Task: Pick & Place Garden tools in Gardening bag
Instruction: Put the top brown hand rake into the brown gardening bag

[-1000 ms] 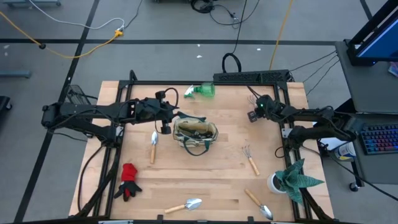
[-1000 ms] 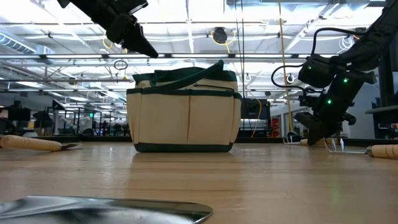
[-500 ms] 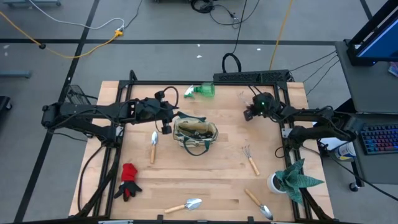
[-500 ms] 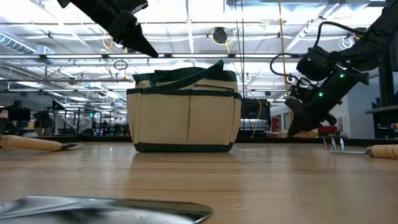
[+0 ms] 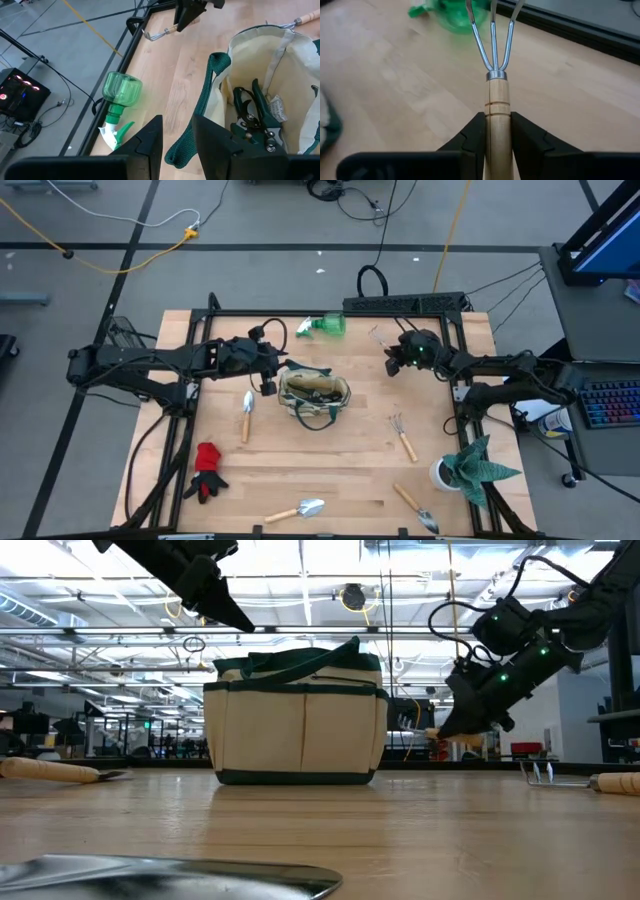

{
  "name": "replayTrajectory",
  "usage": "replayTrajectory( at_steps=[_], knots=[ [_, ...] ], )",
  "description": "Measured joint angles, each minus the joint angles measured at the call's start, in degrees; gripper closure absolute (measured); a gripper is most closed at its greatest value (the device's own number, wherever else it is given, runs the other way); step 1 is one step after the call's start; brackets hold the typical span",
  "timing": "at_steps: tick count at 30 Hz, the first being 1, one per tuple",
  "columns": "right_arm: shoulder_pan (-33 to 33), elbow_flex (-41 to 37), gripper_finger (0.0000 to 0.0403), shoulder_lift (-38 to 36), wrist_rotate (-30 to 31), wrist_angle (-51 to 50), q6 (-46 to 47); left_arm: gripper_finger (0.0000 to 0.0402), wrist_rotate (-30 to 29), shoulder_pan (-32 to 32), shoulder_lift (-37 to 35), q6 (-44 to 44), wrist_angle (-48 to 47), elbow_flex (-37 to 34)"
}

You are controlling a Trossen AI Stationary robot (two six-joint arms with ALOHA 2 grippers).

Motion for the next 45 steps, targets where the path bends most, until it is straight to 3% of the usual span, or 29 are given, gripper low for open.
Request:
replayTrajectory(
  at_steps=[20, 28, 40, 45],
  knots=[
    [13.64, 8.37, 0.0337, -0.02, 0.2, 0.56, -1.54, 0.0289, -3.45, -0.35, -0.11, -2.1, -0.08, 0.02],
    [18.04, 10.31, 0.0335, -0.02, 0.19, 5.53, -3.98, 0.0289, -3.6, -2.6, -0.13, -2.31, -0.09, 0.02],
    [25.06, 14.45, 0.0338, -0.04, 0.09, 12.25, -12.05, 0.0289, -16.69, -6.55, -0.15, 0.91, -4.83, 0.02],
    [26.12, 16.95, 0.0338, 1.21, -1.6, 12.24, -13.7, 0.0289, -18.59, -7.51, -0.15, 0.28, -7.33, 0.02]
  ],
)
